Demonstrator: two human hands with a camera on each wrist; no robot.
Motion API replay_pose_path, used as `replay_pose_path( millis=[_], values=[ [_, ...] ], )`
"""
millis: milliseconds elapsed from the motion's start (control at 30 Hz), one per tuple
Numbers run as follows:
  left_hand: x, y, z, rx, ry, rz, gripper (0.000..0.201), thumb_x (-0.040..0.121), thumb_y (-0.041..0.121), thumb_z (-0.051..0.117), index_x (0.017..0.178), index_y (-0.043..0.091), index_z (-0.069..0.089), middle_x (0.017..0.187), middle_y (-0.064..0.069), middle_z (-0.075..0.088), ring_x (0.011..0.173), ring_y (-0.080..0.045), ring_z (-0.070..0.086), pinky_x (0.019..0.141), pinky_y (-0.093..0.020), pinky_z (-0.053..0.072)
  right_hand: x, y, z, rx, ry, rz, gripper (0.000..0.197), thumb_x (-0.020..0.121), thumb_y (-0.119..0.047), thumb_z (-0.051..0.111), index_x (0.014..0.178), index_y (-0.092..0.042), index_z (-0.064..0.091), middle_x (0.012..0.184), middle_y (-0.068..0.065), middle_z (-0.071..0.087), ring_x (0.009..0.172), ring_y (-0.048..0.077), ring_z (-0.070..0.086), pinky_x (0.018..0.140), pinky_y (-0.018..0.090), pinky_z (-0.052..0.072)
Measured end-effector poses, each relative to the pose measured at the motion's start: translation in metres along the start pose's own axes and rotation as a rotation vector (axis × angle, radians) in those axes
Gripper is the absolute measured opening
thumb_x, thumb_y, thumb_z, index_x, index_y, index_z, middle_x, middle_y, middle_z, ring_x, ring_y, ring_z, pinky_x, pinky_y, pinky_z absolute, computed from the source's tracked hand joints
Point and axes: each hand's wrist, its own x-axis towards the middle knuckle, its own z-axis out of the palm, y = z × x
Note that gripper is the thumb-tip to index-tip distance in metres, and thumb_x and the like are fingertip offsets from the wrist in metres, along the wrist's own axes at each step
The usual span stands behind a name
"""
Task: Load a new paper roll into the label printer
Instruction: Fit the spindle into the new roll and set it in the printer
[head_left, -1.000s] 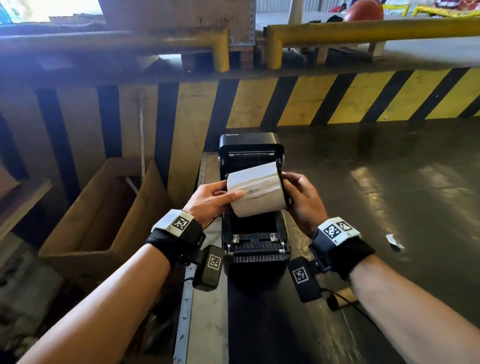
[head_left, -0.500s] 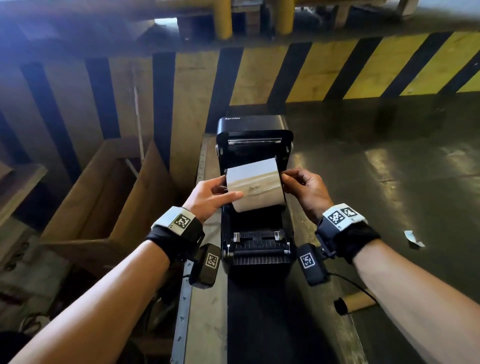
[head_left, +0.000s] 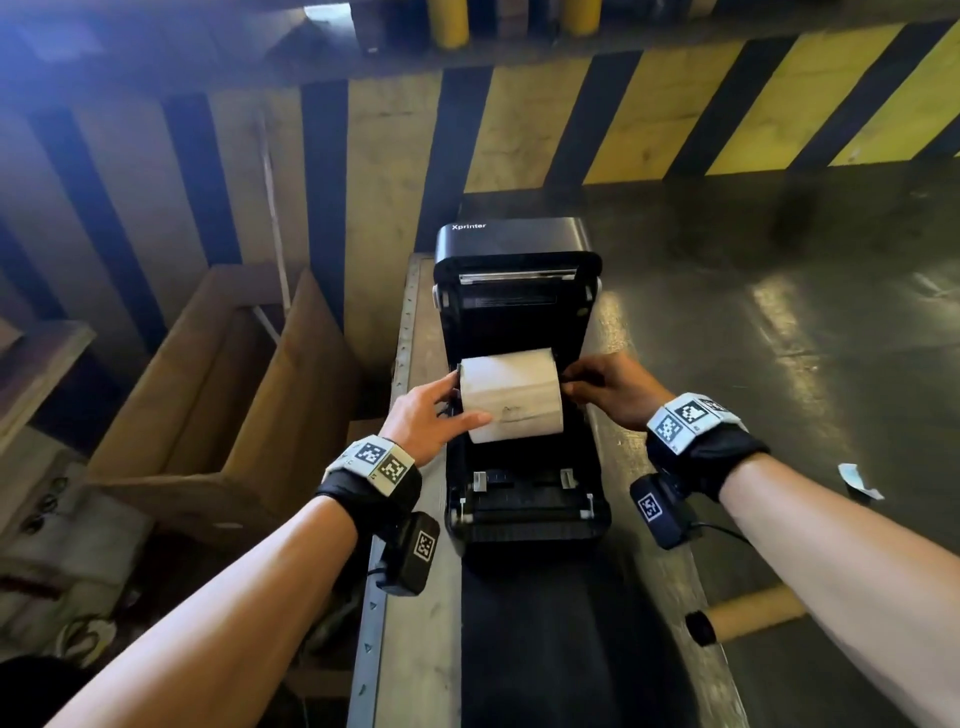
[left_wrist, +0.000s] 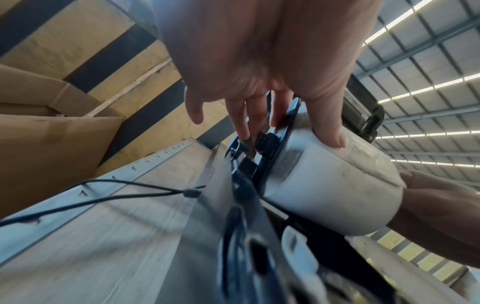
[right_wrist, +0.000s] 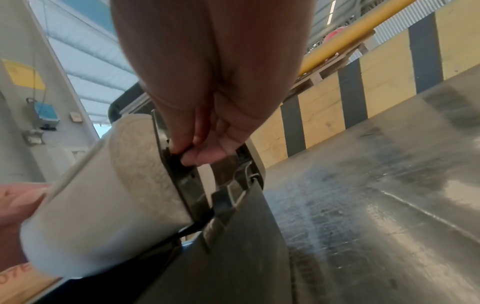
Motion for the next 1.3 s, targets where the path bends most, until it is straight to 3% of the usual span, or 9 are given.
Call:
replay_pose_path(
  millis=[100,233,400,600,733,866,1066,1200,1300],
  values=[
    [0.000,-0.003,0.008,0.019,0.007,-0.029,0.076,0.077,0.037,0.071,0.142,0.021,0.036,0.137,-0.006,0.054,0.129,-0.020,0.048,0.105,-0.030,0.036,0.000,0.001,0.002,-0.121,-0.023,-0.010,0.018,0.084,-0.020,0.063,0.098,-0.010,0.069,0.093,0.011,0.072,0.086,0.026,0.066,0.084,0.042,0.051],
    [0.003,0.001,0.016,0.088,0.039,-0.028,0.076,0.077,0.041,0.070,0.142,0.024,0.036,0.134,-0.006,0.057,0.124,-0.021,0.051,0.094,-0.022,0.036,0.001,0.007,0.007,-0.138,0.025,-0.007,0.012,0.085,-0.015,0.061,0.090,-0.007,0.068,0.083,0.011,0.070,0.076,0.019,0.060,0.075,0.032,0.046],
    [0.001,0.005,0.020,0.099,0.063,-0.042,0.076,0.076,0.043,0.070,0.142,0.026,0.036,0.137,-0.009,0.054,0.126,-0.023,0.050,0.100,-0.029,0.040,-0.006,0.007,0.010,-0.191,0.042,0.007,0.018,0.087,-0.016,0.059,0.097,-0.004,0.067,0.096,0.019,0.071,0.092,0.035,0.065,0.075,0.030,0.042],
    [-0.005,0.004,0.025,-0.011,0.102,-0.045,0.074,0.078,0.039,0.070,0.142,0.025,0.036,0.141,-0.008,0.051,0.130,-0.026,0.047,0.106,-0.035,0.039,-0.020,0.000,0.019,-0.143,0.024,-0.004,0.026,0.088,-0.015,0.053,0.109,-0.003,0.065,0.111,0.017,0.068,0.104,0.035,0.062,0.084,0.032,0.043],
    [-0.006,0.000,0.027,-0.097,0.113,-0.068,0.074,0.078,0.036,0.071,0.142,0.023,0.036,0.142,-0.007,0.049,0.132,-0.026,0.045,0.109,-0.038,0.038,-0.037,-0.010,0.028,0.011,0.059,0.006,0.042,0.087,-0.006,0.052,0.130,-0.011,0.053,0.133,0.009,0.058,0.122,0.025,0.053,0.088,0.009,0.030],
    [-0.007,-0.007,0.026,-0.141,0.135,-0.081,0.076,0.078,0.037,0.070,0.143,0.022,0.033,0.142,-0.005,0.049,0.133,-0.022,0.044,0.111,-0.038,0.036,-0.031,-0.022,0.036,0.113,0.110,0.028,0.060,0.085,0.001,0.041,0.141,-0.021,0.038,0.141,0.004,0.050,0.129,0.022,0.046,0.100,0.016,0.028],
    [-0.008,-0.006,0.024,-0.098,0.138,-0.060,0.074,0.081,0.037,0.067,0.144,0.021,0.032,0.145,-0.007,0.046,0.135,-0.022,0.041,0.109,-0.035,0.033,-0.028,-0.026,0.039,0.054,0.126,0.009,0.058,0.084,-0.001,0.040,0.138,-0.021,0.041,0.138,0.006,0.054,0.127,0.025,0.049,0.101,0.020,0.032],
    [-0.009,-0.002,0.028,-0.009,0.117,-0.034,0.074,0.081,0.041,0.066,0.144,0.024,0.032,0.139,-0.009,0.052,0.125,-0.024,0.051,0.101,-0.036,0.045,-0.039,-0.022,0.037,0.059,0.143,0.053,0.062,0.083,0.000,0.040,0.139,-0.026,0.040,0.134,0.005,0.057,0.122,0.025,0.053,0.093,0.016,0.033],
    [-0.009,0.000,0.028,0.028,0.109,-0.016,0.073,0.081,0.042,0.065,0.144,0.024,0.033,0.136,-0.009,0.055,0.123,-0.023,0.052,0.099,-0.034,0.045,-0.044,-0.022,0.038,0.018,0.136,0.092,0.061,0.085,-0.001,0.040,0.141,-0.027,0.037,0.133,0.009,0.058,0.118,0.030,0.055,0.086,0.014,0.033]
  ],
)
